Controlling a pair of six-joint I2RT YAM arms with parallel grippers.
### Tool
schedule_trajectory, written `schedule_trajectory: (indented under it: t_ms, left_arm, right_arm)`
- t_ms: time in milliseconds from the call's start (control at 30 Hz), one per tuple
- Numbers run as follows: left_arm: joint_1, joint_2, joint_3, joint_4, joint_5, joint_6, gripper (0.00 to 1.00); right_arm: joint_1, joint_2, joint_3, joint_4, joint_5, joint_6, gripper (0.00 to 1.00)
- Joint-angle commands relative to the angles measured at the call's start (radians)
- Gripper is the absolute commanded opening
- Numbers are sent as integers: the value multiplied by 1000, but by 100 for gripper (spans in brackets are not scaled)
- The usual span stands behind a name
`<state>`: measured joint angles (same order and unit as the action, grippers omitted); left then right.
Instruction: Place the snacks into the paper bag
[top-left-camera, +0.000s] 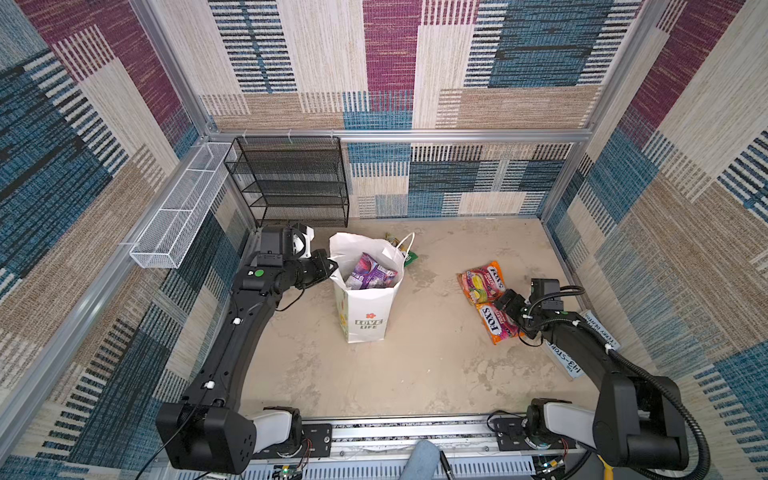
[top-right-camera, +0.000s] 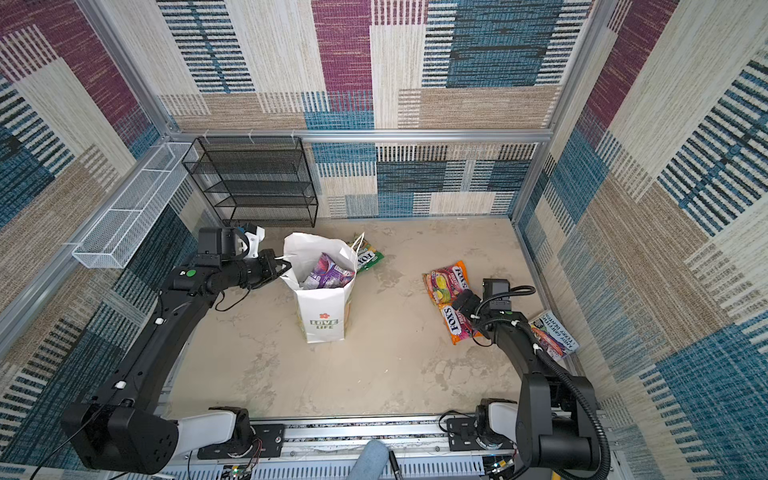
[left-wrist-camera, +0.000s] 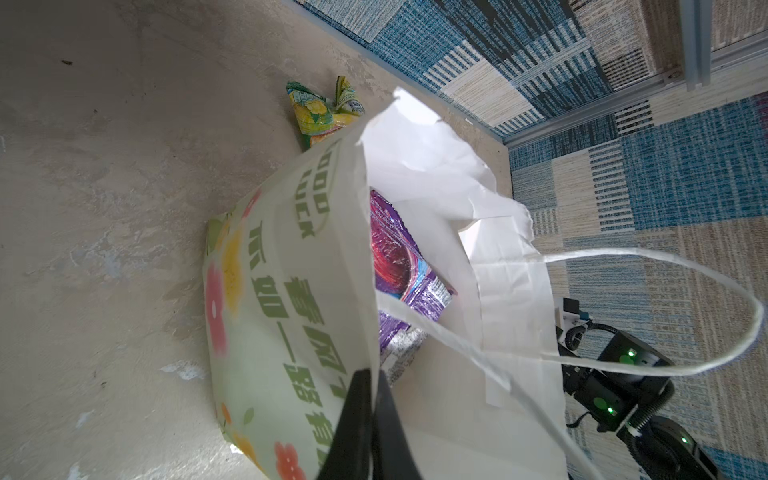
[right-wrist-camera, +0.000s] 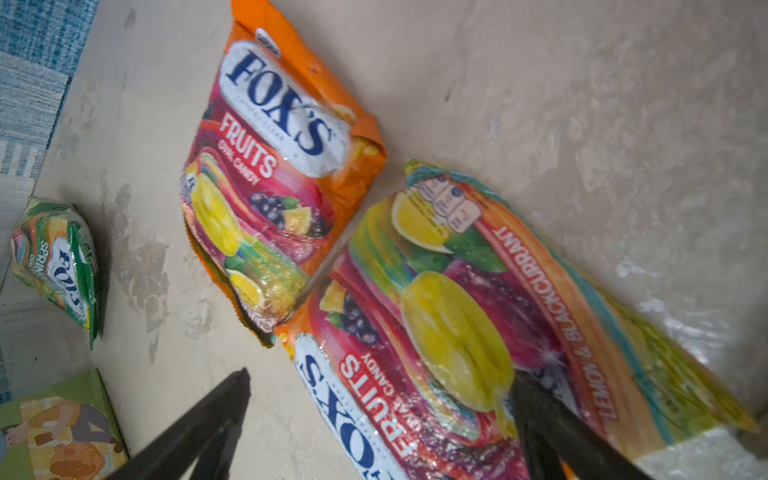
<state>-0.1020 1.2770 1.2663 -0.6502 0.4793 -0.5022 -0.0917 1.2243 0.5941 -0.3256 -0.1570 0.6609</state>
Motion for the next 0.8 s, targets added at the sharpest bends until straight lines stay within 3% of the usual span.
schedule_trajectory:
  t_ms: [0, 400, 767]
  left_arm:
    - [1, 1, -1, 24, 25, -9, 0]
    - [1, -1, -1, 26, 28, -12, 0]
    - [0, -5, -1, 27, 24, -11, 0]
  right_arm:
    - [-19, 1, -18, 28, 20, 72, 93]
    - [-25, -31, -31, -62, 156, 191, 86]
    - [-25, 66, -43, 9, 79, 187, 85]
